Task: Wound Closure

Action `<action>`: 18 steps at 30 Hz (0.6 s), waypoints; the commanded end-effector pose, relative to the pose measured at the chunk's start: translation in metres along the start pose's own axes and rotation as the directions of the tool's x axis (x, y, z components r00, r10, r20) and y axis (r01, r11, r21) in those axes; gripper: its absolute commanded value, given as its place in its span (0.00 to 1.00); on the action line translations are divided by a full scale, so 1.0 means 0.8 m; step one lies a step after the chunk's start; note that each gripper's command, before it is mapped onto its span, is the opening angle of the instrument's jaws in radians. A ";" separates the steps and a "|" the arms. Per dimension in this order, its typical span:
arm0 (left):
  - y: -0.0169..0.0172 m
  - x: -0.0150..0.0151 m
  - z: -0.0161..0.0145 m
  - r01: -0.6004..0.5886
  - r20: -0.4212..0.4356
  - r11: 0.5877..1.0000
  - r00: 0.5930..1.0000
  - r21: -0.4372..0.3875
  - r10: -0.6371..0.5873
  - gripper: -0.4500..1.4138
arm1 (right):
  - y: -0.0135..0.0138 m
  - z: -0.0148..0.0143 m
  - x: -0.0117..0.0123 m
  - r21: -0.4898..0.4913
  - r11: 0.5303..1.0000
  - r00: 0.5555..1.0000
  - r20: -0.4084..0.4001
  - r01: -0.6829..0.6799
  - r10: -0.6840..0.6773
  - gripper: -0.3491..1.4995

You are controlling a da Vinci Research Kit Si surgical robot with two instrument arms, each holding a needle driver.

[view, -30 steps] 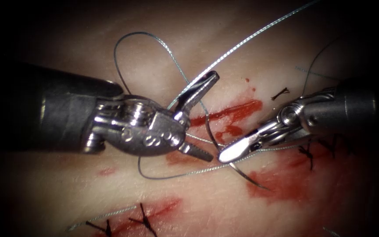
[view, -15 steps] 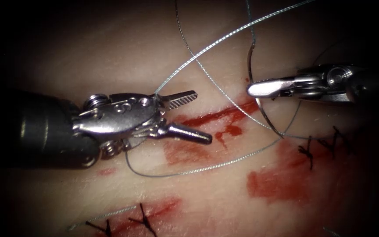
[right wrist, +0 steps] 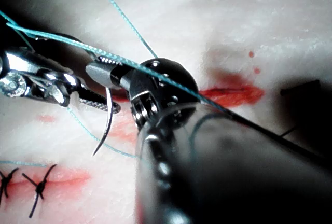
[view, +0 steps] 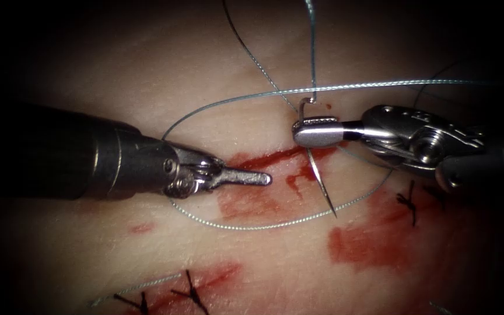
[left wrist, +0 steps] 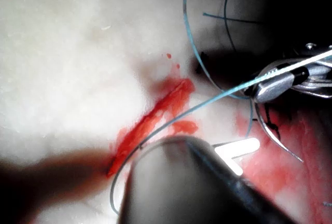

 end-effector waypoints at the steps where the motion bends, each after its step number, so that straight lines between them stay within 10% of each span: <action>1: -0.0006 -0.0004 0.0006 -0.004 -0.001 1.000 1.000 -0.006 0.004 0.72 | -0.0001 0.0014 -0.0013 -0.029 0.999 1.000 -0.012 0.022 -0.023 0.00; 18: -0.0006 -0.0008 0.0025 -0.132 -0.140 0.991 0.981 0.022 0.134 0.76 | -0.0011 0.0048 -0.0018 -0.164 0.986 0.993 -0.113 0.024 -0.043 0.00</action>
